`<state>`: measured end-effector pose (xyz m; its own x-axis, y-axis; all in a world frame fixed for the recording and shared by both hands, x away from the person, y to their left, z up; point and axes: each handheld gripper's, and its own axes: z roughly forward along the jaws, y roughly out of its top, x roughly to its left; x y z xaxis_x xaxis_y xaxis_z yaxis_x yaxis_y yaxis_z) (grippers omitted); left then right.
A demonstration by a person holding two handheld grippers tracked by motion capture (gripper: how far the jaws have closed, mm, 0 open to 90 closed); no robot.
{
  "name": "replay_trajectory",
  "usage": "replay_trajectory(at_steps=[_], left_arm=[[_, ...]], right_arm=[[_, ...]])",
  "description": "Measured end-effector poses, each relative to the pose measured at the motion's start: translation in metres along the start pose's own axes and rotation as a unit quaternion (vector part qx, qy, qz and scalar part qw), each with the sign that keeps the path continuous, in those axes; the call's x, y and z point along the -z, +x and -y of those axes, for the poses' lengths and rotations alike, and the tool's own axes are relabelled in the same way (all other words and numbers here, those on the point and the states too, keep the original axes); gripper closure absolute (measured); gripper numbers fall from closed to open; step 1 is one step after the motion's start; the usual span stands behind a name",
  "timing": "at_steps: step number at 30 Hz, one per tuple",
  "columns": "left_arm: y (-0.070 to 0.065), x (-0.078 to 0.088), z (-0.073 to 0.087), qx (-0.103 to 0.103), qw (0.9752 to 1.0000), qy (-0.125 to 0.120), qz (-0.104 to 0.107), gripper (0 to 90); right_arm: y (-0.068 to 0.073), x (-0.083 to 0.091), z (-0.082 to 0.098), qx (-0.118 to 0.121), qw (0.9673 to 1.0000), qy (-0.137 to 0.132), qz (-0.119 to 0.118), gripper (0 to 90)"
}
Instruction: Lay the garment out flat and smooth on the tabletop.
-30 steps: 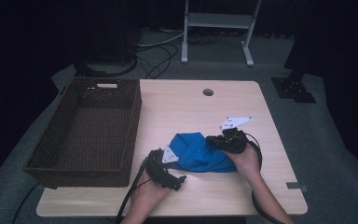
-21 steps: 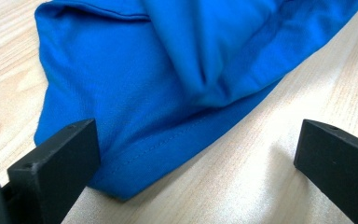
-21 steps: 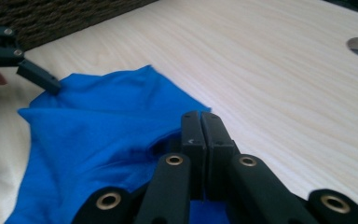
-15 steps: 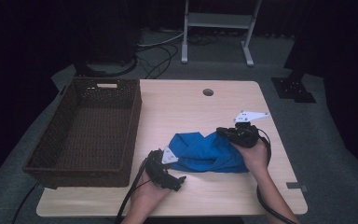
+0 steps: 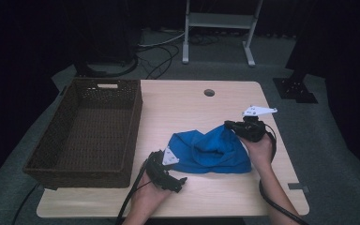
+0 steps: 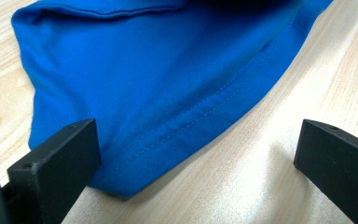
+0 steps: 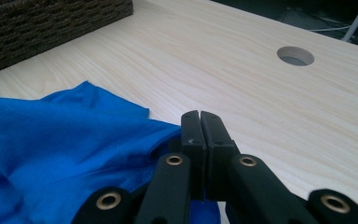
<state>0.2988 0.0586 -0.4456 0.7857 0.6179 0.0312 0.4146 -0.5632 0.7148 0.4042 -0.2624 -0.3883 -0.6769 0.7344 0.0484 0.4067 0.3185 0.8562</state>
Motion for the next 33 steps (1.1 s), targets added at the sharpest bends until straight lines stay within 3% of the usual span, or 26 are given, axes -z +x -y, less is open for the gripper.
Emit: replay_trajectory(at_steps=[25,33], left_arm=[[-0.003,0.006,0.006,0.005,1.0,0.0,-0.005,0.0],[-0.003,0.006,0.006,0.006,1.0,0.0,-0.004,0.0]], right_arm=[[-0.031,-0.005,0.002,-0.028,0.9987,-0.011,0.042,88.4],[-0.03,0.006,0.004,-0.037,0.998,-0.025,0.045,73.5]])
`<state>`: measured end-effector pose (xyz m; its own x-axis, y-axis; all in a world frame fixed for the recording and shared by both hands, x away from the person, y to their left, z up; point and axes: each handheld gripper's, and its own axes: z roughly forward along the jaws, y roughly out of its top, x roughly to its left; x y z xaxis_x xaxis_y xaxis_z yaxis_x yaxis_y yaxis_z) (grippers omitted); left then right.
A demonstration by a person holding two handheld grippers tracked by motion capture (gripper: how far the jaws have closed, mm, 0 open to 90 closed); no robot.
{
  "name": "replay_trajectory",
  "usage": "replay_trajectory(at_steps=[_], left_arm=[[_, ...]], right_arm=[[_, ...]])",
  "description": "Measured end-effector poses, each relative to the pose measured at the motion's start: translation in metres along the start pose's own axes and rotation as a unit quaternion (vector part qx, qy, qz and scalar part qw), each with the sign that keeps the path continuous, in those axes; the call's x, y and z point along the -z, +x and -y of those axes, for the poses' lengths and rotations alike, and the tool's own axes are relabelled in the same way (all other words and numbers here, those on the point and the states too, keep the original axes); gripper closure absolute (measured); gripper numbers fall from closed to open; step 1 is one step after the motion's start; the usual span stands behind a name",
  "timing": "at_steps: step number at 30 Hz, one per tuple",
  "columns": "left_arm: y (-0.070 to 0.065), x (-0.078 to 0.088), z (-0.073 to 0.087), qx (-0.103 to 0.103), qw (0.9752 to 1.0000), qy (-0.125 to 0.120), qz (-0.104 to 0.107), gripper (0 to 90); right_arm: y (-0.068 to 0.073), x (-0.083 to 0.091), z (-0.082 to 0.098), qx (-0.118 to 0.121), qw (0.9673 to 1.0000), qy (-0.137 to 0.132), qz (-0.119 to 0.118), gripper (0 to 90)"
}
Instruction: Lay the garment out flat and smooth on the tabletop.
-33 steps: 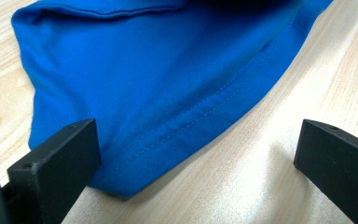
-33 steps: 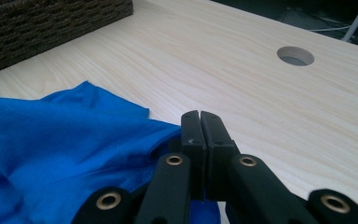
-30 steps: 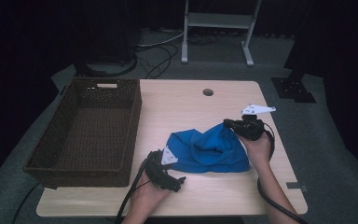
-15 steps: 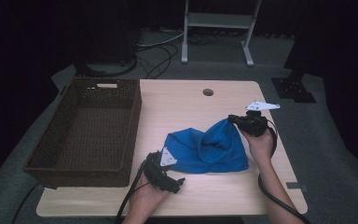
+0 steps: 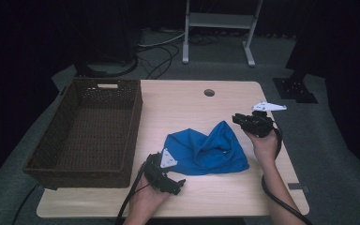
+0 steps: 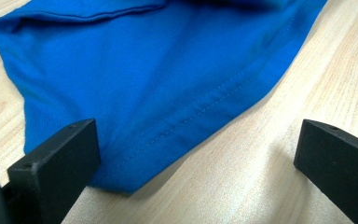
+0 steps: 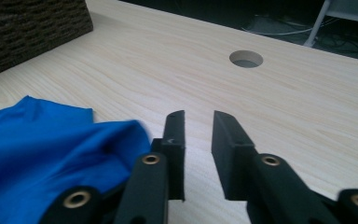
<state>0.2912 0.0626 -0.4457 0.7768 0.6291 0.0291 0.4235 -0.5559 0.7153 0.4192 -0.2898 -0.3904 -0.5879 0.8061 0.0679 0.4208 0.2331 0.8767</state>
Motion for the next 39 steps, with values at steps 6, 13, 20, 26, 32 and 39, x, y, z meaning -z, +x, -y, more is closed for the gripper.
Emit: replay_trajectory(at_steps=[6,13,20,26,32,39], left_arm=[[0.0,0.0,0.0,0.0,1.0,0.0,0.0,0.0],[0.0,0.0,0.0,0.0,1.0,0.0,0.0,0.0],[0.0,0.0,0.0,0.0,1.0,0.0,0.0,0.0],[0.0,0.0,0.0,0.0,1.0,0.0,0.0,0.0],[0.0,0.0,0.0,0.0,1.0,0.0,0.0,0.0],[0.0,0.0,0.0,0.0,1.0,0.0,0.0,0.0]], right_arm=[[0.008,0.014,0.01,-0.001,1.0,0.003,-0.003,72.4],[0.021,0.029,0.032,0.002,0.9996,0.03,-0.005,72.4],[0.031,0.04,0.056,-0.004,0.9983,0.057,-0.011,73.0],[0.035,0.037,0.07,0.003,0.9963,0.086,-0.005,79.1],[0.042,0.034,0.069,0.015,0.9955,0.093,-0.015,87.6],[0.04,0.028,0.074,0.027,0.9921,0.122,0.01,88.2]])
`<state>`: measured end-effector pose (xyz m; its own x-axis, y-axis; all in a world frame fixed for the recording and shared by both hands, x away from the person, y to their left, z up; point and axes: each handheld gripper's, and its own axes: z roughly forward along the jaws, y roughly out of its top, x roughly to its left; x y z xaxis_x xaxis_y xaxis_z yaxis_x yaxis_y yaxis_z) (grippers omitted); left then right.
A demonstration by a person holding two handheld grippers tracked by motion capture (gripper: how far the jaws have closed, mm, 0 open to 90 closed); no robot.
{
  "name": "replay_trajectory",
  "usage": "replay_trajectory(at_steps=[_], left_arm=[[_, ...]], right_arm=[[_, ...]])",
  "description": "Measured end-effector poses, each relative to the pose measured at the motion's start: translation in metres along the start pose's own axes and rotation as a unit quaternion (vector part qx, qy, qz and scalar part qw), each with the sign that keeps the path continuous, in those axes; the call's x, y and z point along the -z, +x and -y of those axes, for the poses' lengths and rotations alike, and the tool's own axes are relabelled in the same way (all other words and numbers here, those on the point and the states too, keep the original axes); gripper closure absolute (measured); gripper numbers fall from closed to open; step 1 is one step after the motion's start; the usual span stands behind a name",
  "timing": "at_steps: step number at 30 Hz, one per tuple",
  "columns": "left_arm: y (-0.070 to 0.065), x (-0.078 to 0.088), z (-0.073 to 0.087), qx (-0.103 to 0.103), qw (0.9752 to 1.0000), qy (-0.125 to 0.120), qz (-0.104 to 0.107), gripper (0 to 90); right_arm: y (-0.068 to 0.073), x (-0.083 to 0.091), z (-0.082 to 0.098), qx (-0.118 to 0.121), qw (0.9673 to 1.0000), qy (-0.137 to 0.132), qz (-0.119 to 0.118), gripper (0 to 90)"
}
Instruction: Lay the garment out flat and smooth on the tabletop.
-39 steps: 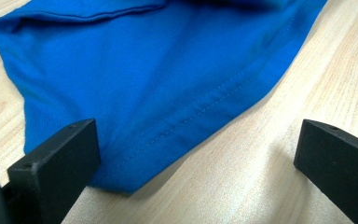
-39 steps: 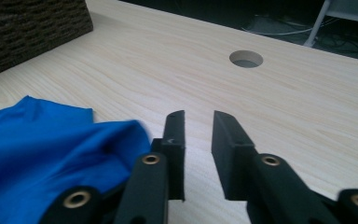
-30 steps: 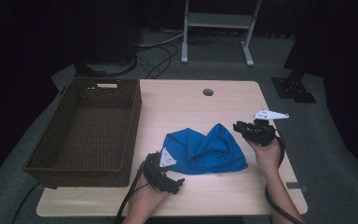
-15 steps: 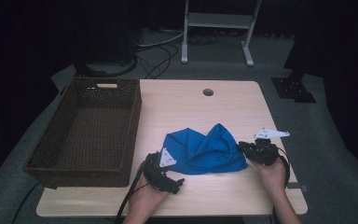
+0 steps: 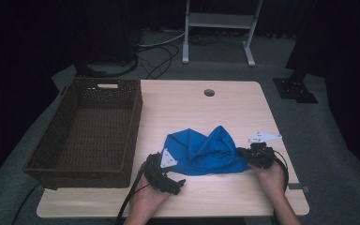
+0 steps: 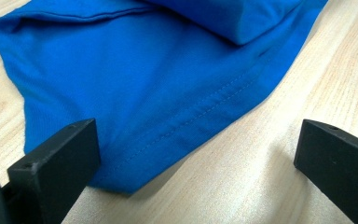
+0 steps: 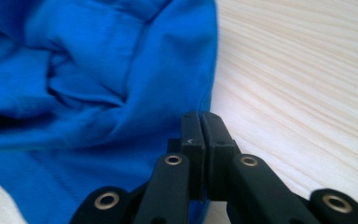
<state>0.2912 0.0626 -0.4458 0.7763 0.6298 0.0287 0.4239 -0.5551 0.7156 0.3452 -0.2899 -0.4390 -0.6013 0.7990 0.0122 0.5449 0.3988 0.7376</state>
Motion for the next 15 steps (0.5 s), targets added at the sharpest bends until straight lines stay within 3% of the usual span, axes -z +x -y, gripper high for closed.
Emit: replay_trajectory(at_steps=[6,11,15], left_arm=[[0.0,0.0,0.0,0.0,1.0,0.0,0.0,0.0],[0.0,0.0,0.0,0.0,1.0,0.0,0.0,0.0],[0.0,0.001,0.0,-0.002,1.0,-0.006,0.002,0.0]], right_arm=[[-0.01,0.008,0.007,-0.011,0.9996,-0.001,0.027,88.3],[-0.011,0.011,0.01,-0.015,0.9993,0.0,0.035,88.0],[-0.008,0.018,0.008,-0.014,0.9992,-0.023,0.03,83.7]])
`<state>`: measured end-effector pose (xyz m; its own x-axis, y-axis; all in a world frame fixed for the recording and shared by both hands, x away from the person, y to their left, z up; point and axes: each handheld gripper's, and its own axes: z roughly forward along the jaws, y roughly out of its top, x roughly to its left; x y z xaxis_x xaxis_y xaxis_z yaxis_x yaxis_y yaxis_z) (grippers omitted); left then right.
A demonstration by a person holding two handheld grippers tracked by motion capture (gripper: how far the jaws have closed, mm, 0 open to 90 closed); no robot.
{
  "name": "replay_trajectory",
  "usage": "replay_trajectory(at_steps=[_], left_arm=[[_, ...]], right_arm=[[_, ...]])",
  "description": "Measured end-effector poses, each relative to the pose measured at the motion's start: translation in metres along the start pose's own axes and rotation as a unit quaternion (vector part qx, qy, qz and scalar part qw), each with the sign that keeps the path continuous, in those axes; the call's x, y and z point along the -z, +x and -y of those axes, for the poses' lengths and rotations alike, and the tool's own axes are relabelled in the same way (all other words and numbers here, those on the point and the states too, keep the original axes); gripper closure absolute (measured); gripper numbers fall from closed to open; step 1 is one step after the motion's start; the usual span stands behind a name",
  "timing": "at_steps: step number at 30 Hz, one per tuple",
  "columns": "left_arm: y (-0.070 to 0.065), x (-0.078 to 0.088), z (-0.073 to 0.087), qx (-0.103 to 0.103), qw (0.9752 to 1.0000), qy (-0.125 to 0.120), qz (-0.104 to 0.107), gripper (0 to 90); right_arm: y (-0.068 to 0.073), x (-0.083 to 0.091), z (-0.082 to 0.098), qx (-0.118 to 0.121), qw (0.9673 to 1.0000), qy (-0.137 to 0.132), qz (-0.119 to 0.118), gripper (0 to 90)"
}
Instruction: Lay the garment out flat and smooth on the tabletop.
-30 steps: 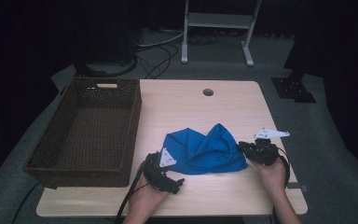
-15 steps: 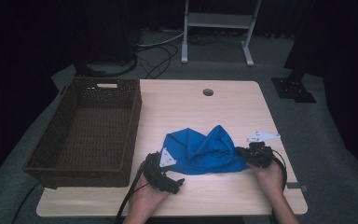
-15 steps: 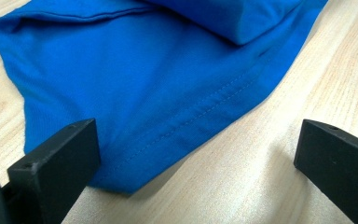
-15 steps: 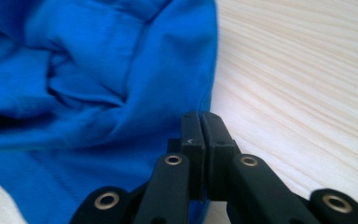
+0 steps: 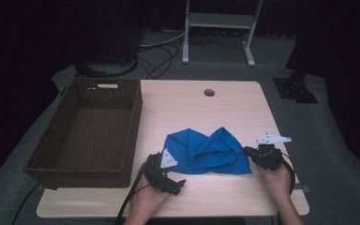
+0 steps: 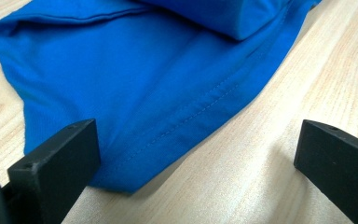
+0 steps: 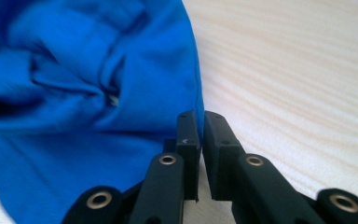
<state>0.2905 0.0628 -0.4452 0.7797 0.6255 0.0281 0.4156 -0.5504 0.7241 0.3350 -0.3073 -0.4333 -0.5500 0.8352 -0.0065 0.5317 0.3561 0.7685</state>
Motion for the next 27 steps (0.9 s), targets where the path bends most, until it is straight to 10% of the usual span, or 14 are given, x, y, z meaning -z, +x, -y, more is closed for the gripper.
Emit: replay_trajectory(at_steps=[14,27], left_arm=[[0.021,0.004,-0.031,0.014,0.9989,-0.045,0.008,0.0],[0.039,-0.032,-0.033,0.014,0.9999,0.008,-0.003,0.0]], right_arm=[[0.007,0.013,0.006,-0.005,0.9993,-0.024,-0.029,64.1],[0.02,0.008,0.009,0.035,0.9973,-0.009,-0.063,58.4]])
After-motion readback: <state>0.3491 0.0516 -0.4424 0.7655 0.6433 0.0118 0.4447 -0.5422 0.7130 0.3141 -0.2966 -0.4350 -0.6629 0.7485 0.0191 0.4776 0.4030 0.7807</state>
